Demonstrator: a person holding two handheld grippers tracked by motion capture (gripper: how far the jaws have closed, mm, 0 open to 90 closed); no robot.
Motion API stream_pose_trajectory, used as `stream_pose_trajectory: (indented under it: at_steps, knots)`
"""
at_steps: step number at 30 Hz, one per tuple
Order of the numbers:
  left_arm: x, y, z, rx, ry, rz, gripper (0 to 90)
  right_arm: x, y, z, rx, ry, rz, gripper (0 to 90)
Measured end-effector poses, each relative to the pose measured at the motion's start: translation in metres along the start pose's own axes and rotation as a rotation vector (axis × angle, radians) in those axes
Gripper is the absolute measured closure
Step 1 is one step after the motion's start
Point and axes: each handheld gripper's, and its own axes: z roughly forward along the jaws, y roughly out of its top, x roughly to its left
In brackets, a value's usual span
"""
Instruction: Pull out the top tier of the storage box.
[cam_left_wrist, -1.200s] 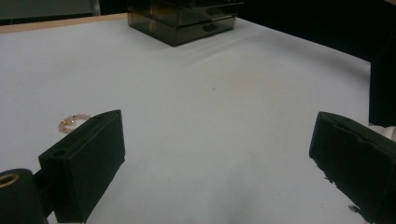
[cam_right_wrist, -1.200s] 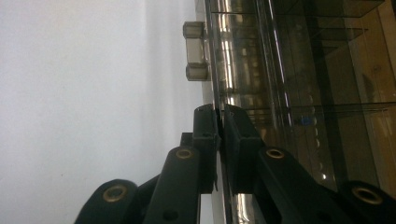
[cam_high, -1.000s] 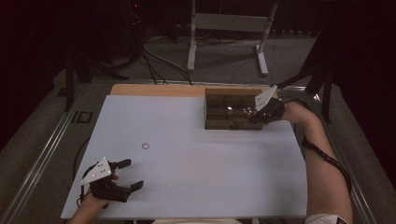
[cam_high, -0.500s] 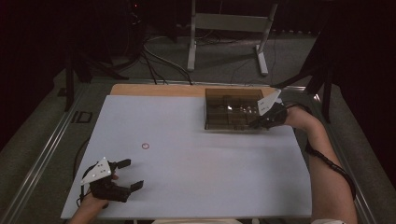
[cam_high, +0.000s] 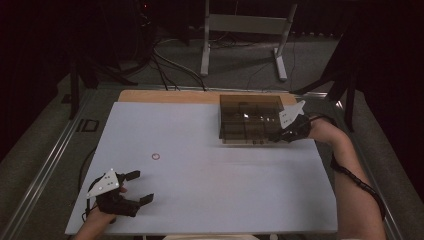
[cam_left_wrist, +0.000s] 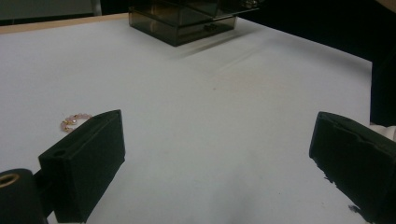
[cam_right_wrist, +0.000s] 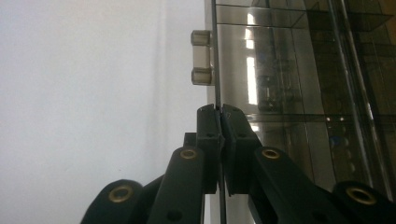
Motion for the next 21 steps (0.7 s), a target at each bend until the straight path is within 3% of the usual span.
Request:
stream_pose_trajectory:
  at_steps: [16, 21]
  knots:
    - [0.0002, 0.0002, -0.0005, -0.001, 0.000, 0.000, 5.2, 0.0055, -0.0018, 0.0040, -0.010, -0.025, 0.027, 86.6]
    - [0.0001, 0.0003, -0.0009, -0.004, 0.000, -0.001, 5.2, 0.0072, -0.0020, 0.0030, -0.010, -0.052, 0.050, 81.2]
